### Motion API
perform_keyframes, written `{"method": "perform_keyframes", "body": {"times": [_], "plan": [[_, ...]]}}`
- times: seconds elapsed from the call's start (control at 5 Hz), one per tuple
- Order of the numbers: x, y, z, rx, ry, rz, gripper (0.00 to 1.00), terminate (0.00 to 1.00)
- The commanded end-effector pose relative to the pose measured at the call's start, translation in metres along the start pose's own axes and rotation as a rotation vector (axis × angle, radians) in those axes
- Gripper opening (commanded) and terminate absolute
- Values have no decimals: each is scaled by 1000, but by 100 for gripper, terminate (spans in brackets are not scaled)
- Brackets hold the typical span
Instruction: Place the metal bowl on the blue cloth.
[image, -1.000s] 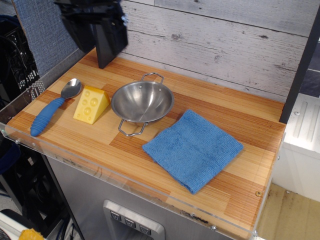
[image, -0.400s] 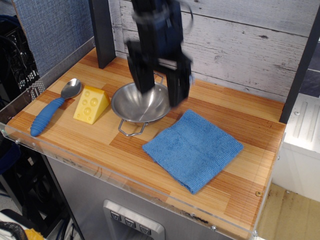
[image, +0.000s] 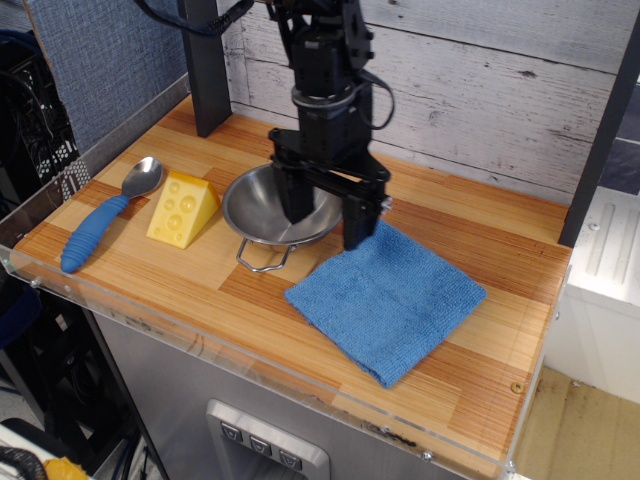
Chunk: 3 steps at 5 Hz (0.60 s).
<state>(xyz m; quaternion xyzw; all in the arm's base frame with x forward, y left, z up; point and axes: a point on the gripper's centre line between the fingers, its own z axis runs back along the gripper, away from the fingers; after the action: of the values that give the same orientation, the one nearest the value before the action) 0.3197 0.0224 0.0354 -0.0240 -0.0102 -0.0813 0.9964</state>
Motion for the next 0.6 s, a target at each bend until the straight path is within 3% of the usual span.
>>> {"method": "perform_keyframes", "body": {"times": [0.0,0.2,0.4], "plan": [[17,27,3,22,-30,32,100,0],[13,26,-2,25,-28,31,100,0],[11,23,0,35,-42,21,0,0]]}}
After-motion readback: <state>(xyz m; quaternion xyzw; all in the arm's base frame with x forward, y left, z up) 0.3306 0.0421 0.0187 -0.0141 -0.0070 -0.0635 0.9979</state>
